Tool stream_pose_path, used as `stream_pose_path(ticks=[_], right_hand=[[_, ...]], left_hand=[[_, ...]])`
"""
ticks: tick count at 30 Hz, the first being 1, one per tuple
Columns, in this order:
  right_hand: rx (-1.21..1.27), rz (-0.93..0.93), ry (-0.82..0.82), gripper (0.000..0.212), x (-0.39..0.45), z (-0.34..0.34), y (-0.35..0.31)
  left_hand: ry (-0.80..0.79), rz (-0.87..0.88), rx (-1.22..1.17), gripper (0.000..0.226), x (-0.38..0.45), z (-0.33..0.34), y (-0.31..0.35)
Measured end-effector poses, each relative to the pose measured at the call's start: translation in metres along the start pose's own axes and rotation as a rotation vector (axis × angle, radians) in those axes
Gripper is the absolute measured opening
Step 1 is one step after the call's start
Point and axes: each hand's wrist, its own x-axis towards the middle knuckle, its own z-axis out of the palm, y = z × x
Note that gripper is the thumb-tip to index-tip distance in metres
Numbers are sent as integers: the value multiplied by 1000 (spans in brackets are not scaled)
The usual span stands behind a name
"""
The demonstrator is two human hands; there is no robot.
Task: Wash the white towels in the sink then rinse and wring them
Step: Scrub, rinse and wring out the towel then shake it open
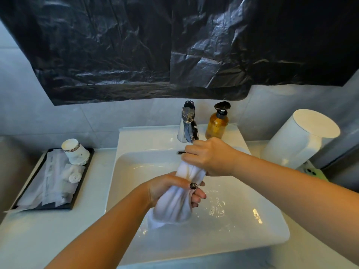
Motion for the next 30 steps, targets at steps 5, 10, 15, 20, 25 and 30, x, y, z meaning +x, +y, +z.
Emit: stream_pose_path(ticks=[5, 10, 15, 20, 25, 30], right_hand=[[10, 245, -359, 38, 7, -25, -24], [144, 483, -643, 19, 18, -34, -39], [332, 640, -866, 14, 20, -30, -51], [566, 771, -865, 24, 9, -13, -72], [1154, 1127, -659, 21, -7, -7, -92], [1376, 1273, -527, 25, -16, -12, -104]], left_hand=[[451, 7, 623, 14, -3, 22, 11], [694, -24, 1154, 13, 8, 35, 7], [714, -69, 1528, 16, 7, 41, -1], [641, -18, 1936, 46, -4, 41, -4], [516, 61, 2182, 58, -5, 38, -1], [489, 184, 2220, 54, -6, 40, 0]])
